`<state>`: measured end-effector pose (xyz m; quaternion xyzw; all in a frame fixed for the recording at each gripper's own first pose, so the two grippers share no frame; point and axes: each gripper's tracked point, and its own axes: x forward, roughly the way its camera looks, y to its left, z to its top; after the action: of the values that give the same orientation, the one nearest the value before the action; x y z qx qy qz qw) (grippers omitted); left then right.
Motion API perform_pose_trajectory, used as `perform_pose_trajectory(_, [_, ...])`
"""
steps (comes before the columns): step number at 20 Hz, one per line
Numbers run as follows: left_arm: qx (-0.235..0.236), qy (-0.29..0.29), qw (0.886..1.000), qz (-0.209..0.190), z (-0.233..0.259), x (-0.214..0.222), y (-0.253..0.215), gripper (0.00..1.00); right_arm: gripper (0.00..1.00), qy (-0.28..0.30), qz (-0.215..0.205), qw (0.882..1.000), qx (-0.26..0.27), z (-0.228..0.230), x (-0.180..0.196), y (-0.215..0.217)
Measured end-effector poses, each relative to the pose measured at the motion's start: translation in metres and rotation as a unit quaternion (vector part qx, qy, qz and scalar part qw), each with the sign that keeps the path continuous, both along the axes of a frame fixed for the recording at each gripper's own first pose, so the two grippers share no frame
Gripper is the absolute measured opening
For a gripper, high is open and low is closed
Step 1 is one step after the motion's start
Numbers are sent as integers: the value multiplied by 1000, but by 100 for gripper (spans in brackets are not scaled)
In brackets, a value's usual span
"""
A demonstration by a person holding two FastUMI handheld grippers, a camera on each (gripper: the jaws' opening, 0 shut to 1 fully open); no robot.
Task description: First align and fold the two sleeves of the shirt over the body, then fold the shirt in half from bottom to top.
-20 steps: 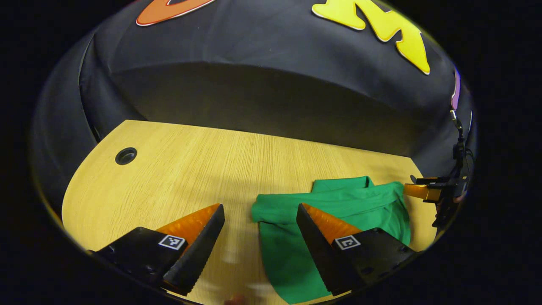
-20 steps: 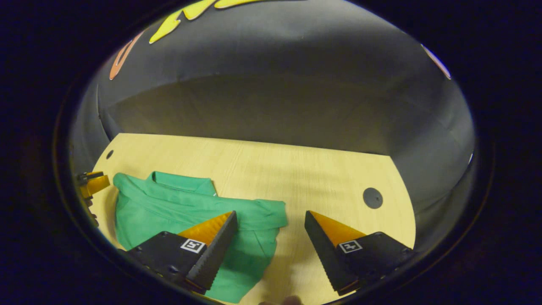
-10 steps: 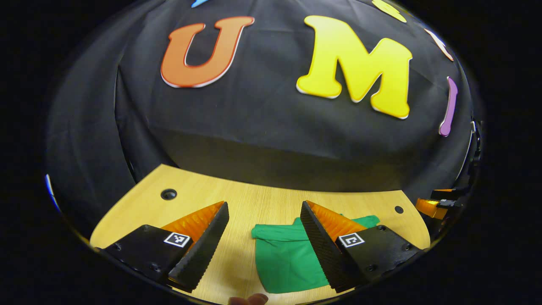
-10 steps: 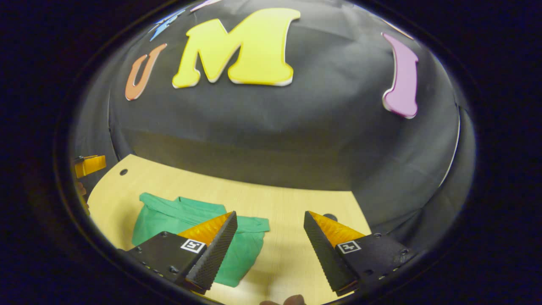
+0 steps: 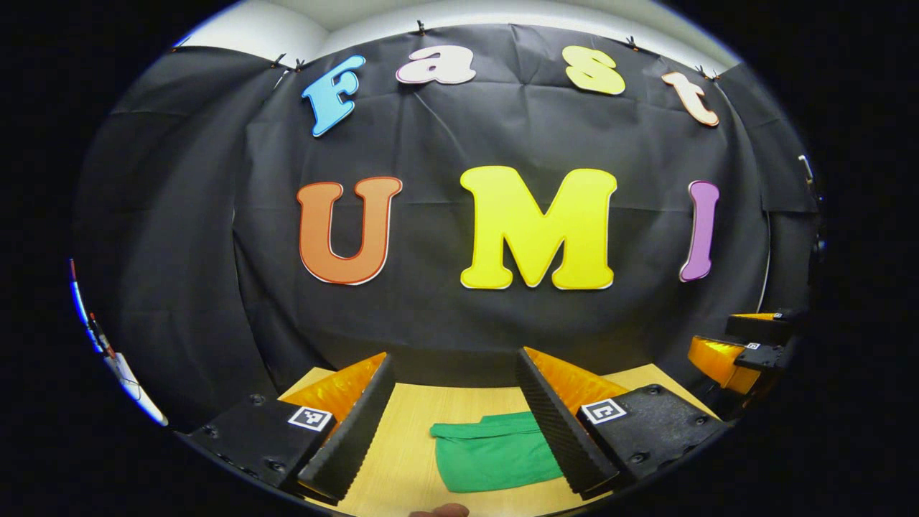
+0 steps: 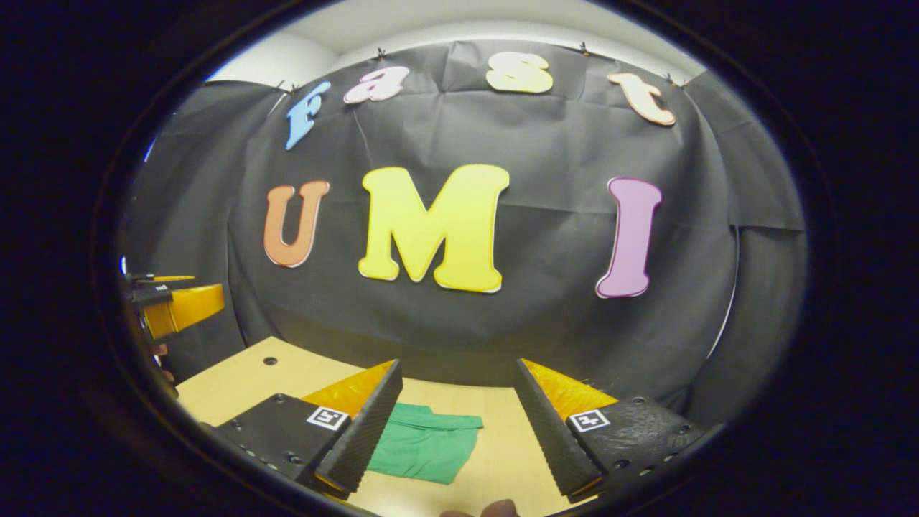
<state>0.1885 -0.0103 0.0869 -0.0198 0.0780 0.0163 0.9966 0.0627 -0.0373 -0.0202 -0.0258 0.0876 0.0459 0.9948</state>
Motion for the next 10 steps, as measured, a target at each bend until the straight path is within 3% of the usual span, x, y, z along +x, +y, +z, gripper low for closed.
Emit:
perform_pose_trajectory(4, [7,-16,1000,9,10,-51,-13,100,97,-9,7,1000,18,7,-57,11])
perform_pose_trajectory(10, [15,-16,1000,6,6,-85,-26,100,95,5,7,1000,28,-12,-90,14])
